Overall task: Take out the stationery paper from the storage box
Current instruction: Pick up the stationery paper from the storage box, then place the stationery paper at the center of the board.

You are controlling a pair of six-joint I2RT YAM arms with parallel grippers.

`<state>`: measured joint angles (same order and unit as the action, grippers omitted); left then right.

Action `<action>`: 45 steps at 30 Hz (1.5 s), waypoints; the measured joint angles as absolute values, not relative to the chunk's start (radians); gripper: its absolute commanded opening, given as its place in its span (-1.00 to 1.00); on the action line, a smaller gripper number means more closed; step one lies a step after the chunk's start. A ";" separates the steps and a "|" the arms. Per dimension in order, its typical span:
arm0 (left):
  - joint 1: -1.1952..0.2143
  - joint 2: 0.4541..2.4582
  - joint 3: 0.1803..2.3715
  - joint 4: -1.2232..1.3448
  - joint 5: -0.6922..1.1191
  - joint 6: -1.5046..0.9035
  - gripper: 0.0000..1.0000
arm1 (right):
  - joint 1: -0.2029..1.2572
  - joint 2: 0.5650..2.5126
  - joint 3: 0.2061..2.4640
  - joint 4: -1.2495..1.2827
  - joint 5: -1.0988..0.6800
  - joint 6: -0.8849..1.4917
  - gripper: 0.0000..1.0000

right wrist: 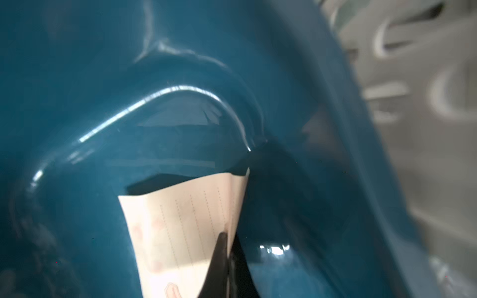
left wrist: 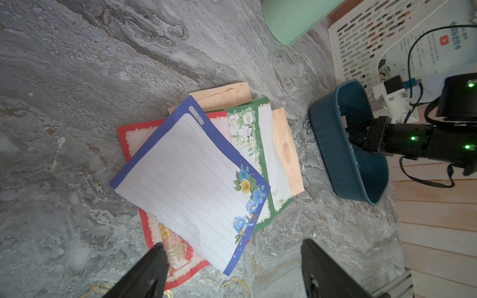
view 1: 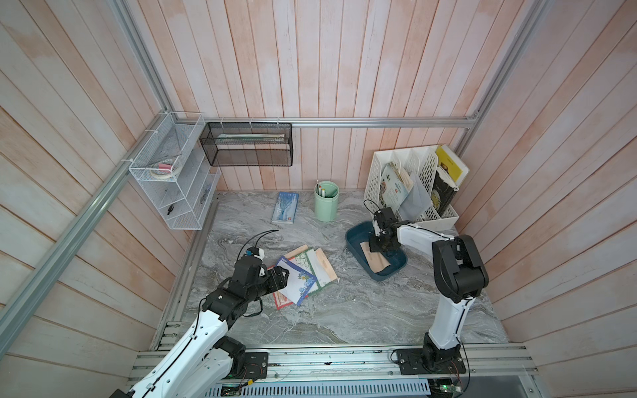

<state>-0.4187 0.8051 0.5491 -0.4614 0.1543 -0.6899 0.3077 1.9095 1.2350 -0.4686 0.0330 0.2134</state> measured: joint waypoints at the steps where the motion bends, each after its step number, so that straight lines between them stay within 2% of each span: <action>1: -0.419 0.807 0.539 -0.430 0.176 -0.693 0.69 | 0.313 1.895 1.231 -0.489 0.037 0.216 -0.99; 11: -0.428 0.943 0.388 0.091 0.440 -0.786 0.72 | 0.443 1.640 1.320 -0.636 0.074 0.239 -0.96; 20: -0.571 1.125 0.412 0.447 0.515 -0.794 0.72 | 0.544 1.517 1.363 -0.663 0.041 0.281 -0.92; 35: -0.610 1.347 0.422 0.912 0.519 -0.780 0.72 | 0.589 1.324 1.259 -0.420 -0.464 0.395 -0.77; 45: -0.610 1.502 0.422 1.246 0.533 -0.852 0.68 | 0.624 1.322 1.253 -0.390 -0.533 0.403 -0.76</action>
